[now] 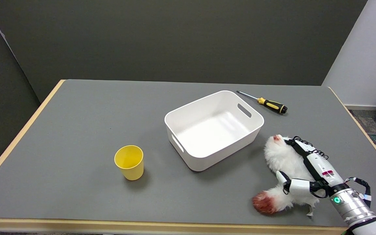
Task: Pick up the plush toy.
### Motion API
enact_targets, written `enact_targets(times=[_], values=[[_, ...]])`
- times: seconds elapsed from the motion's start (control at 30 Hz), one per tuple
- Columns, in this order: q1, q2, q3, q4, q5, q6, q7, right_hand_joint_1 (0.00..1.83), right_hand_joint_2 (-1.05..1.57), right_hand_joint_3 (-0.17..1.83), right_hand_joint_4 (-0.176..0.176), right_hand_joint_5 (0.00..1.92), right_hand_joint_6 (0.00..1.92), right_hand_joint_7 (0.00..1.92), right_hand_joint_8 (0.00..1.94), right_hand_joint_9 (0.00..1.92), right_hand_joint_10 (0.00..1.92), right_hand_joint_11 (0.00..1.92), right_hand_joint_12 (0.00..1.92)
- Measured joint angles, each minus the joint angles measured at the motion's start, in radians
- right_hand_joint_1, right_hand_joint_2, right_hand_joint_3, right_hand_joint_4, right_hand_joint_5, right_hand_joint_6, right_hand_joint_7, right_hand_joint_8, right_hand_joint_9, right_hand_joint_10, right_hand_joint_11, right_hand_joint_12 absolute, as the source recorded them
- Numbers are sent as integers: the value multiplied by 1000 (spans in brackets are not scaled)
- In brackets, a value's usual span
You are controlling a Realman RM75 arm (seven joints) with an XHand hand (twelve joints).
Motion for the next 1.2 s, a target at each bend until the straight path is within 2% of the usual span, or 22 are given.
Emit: enact_targets(times=[0.03, 0.1, 0.13, 0.17, 0.2, 0.23, 0.27, 0.3, 0.4, 0.47, 0.6, 1.2], values=[[5, -1, -1, -3, 2, -5, 0, 1174, 815, 884, -163, 236, 952, -1, 1695, 587, 1707, 707, 1921], [18, -5, -3, -9, 4, -16, -2, 1235, 1303, 263, -174, 297, 1754, -1, 1790, 399, 1891, 701, 1921], [25, -7, -3, -12, 5, -21, -4, 1246, 1375, 173, -176, 315, 1882, -1, 1829, 372, 1921, 723, 1921], [31, -9, -4, -15, 6, -23, -7, 1247, 1367, 184, -176, 324, 1880, -1, 1857, 376, 1921, 751, 1921], [38, -12, -5, -18, 8, -23, -11, 1253, 1344, 186, -176, 422, 1771, 100, 1893, 408, 1882, 803, 1921], [44, -14, -6, -20, 9, -23, -14, 1260, 1311, 181, -176, 586, 1585, 275, 1933, 460, 1815, 872, 1921], [51, -17, -6, -24, 11, -23, -19, 1260, 1298, 195, -176, 617, 1556, 311, 1941, 471, 1806, 889, 1921], [59, -21, -6, -27, 13, -23, -23, 1259, 1290, 213, -176, 616, 1565, 315, 1941, 471, 1811, 895, 1921], [79, -32, -6, -35, 13, -23, -35, 1266, 1151, 507, -135, 534, 1684, 336, 1941, 641, 1883, 1009, 1921], [94, -40, -6, -42, 12, -23, -43, 1274, 1064, 664, -113, 545, 1711, 406, 1940, 684, 1888, 1052, 1921], [121, -54, -5, -56, -2, 13, -55, 1294, 977, 789, -104, 571, 1710, 496, 1913, 741, 1854, 1087, 1921], [217, -74, 102, -35, -166, 190, -73, 1312, 927, 828, -106, 578, 1689, 583, 1859, 790, 1776, 1126, 1921]])
